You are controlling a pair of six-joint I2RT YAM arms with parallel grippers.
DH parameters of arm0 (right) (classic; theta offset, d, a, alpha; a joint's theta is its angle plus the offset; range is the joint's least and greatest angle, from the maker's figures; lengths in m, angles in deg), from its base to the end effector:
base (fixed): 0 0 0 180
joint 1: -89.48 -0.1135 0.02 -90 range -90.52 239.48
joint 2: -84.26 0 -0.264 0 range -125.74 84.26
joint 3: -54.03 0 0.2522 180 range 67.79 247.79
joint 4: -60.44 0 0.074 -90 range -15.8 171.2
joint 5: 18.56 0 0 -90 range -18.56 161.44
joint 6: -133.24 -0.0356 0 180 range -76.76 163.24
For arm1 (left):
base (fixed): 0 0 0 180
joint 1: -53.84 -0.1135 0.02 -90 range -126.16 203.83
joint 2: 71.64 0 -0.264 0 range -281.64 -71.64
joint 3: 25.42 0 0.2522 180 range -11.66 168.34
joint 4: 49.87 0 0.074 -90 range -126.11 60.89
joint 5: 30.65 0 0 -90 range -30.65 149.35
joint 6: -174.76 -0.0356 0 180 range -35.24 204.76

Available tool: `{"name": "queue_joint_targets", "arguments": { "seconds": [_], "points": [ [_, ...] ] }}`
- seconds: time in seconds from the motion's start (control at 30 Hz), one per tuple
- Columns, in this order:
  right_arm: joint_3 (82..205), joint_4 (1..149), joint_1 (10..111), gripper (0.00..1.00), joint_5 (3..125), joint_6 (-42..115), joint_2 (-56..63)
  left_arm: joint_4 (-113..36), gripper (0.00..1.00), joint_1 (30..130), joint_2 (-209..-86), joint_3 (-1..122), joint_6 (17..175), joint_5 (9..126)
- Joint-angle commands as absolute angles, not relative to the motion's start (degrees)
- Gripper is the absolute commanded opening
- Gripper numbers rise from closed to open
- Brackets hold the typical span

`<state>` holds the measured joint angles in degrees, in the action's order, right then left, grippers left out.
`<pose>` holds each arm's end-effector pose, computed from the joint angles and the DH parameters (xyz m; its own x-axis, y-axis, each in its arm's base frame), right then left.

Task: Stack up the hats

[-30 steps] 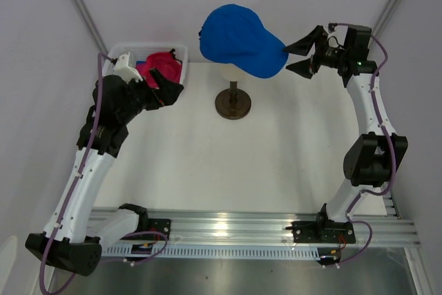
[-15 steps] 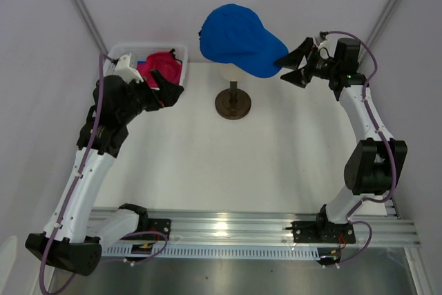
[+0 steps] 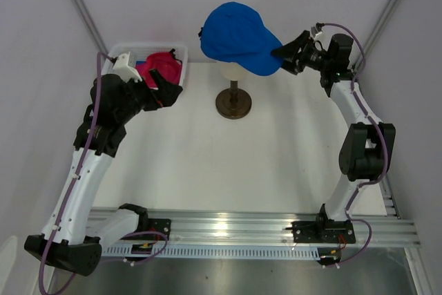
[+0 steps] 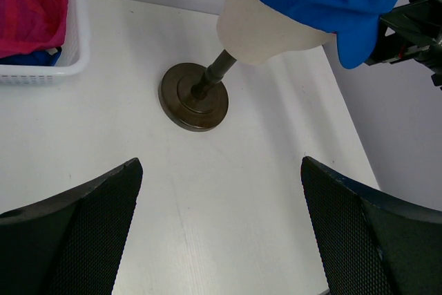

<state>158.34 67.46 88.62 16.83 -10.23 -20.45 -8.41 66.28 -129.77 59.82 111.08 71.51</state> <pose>0.4326 0.0355 0.3549 -0.7334 0.4544 -0.5057 -0.3826 0.3390 0.8595 0.2040 -0.0527 0.4257 -0.3987 -0.3559 -0.8452 0.2601 0.8399 -0.4763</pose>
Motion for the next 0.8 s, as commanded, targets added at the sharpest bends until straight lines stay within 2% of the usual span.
{"name": "queue_joint_targets", "arguments": {
  "seconds": [0.0, 0.03, 0.13, 0.2, 0.23, 0.27, 0.43, 0.77],
  "points": [
    [159.4, 49.6, 87.3, 0.75, 15.8, -20.3, -22.9, -8.3, 1.0, 65.6, -129.9, 62.3, 110.1, 71.3],
    [158.5, 45.9, 87.2, 0.74, 15.7, -22.8, -23.2, -8.3, 0.99, 65.6, -129.9, 62.3, 110.1, 71.6],
    [158.6, 36.7, 87.0, 0.55, 15.2, -31.3, -25.2, -7.5, 1.0, 65.6, -130.3, 63.0, 109.7, 71.6],
    [158.8, 34.6, 87.1, 0.27, 15.1, -33.7, -25.3, -7.3, 1.0, 65.6, -130.0, 63.3, 109.5, 71.2],
    [158.9, 35.6, 87.3, 0.03, 15.3, -34.4, -25.0, -7.3, 1.0, 65.6, -129.8, 62.9, 109.5, 71.0],
    [159.8, 37.4, 87.5, 0.0, 15.5, -33.8, -24.6, -7.4, 0.99, 65.6, -129.7, 62.5, 109.5, 70.6],
    [164.5, 64.0, 87.5, 0.0, 21.0, -25.8, -21.4, -8.1, 1.0, 65.6, -129.2, 61.6, 109.9, 70.6],
    [163.2, 66.6, 86.9, 0.0, 20.7, -47.9, -21.2, -9.2, 1.0, 65.6, -129.2, 60.3, 110.9, 71.6]
  ]
}}
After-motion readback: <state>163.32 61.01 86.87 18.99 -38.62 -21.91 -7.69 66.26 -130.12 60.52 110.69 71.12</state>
